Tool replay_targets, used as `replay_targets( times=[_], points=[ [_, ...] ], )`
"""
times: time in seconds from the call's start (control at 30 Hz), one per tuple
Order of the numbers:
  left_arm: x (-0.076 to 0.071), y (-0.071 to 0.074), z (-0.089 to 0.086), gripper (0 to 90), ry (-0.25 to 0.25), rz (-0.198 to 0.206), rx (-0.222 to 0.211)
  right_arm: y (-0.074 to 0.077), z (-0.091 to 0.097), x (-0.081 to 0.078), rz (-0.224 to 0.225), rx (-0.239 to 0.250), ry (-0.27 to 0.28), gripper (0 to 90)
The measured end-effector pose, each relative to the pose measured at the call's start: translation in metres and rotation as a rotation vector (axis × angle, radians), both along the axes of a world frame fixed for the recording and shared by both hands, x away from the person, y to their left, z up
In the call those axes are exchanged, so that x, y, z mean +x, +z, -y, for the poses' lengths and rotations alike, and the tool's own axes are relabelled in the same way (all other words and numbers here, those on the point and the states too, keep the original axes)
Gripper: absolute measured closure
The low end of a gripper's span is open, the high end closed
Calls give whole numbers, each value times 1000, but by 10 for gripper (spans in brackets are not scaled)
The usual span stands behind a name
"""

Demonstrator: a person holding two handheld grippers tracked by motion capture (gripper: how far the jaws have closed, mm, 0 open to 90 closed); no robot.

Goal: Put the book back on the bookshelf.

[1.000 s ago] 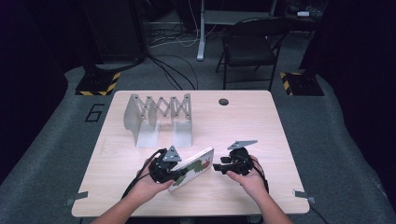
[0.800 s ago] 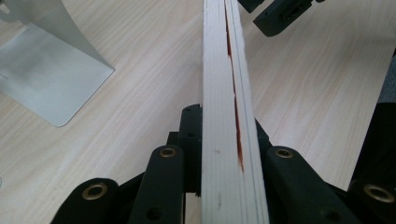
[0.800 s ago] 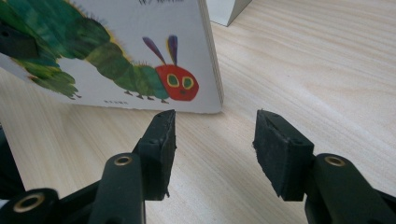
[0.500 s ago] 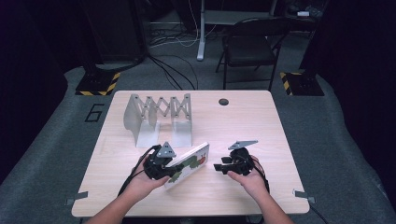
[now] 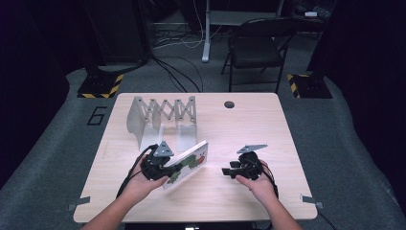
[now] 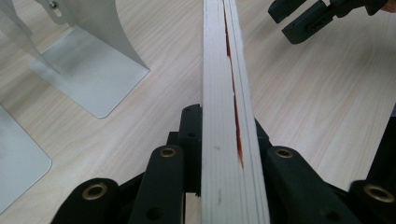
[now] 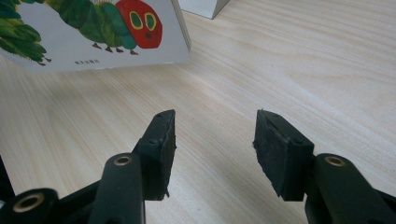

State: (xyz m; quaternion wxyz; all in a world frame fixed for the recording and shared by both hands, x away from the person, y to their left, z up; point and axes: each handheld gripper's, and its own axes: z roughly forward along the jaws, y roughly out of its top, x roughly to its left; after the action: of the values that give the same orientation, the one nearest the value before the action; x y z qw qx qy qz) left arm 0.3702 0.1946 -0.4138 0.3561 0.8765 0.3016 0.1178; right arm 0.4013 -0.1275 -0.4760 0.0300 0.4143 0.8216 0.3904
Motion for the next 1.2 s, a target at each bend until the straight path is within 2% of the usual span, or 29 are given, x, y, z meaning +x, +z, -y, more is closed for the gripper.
replay_targets(
  times=[0.3, 0.5, 0.57, 0.6, 1.2],
  points=[
    [-2, 6, -10, 760, 31, 6, -21, 0, 2, 0, 7, 1, -5, 483],
    [-2, 9, -17, 760, 49, 17, -15, -1, 2, 2, 0, -1, -3, 482],
    [-2, 10, -19, 760, 54, 17, -20, -2, 2, 3, 12, 4, -3, 481],
    [-1, 10, -20, 760, 55, 14, -19, -2, 3, 1, -5, 2, -10, 481],
    [4, 14, -33, 760, 87, 19, -15, -2, 8, 1, -2, 4, -28, 473]
  ],
)
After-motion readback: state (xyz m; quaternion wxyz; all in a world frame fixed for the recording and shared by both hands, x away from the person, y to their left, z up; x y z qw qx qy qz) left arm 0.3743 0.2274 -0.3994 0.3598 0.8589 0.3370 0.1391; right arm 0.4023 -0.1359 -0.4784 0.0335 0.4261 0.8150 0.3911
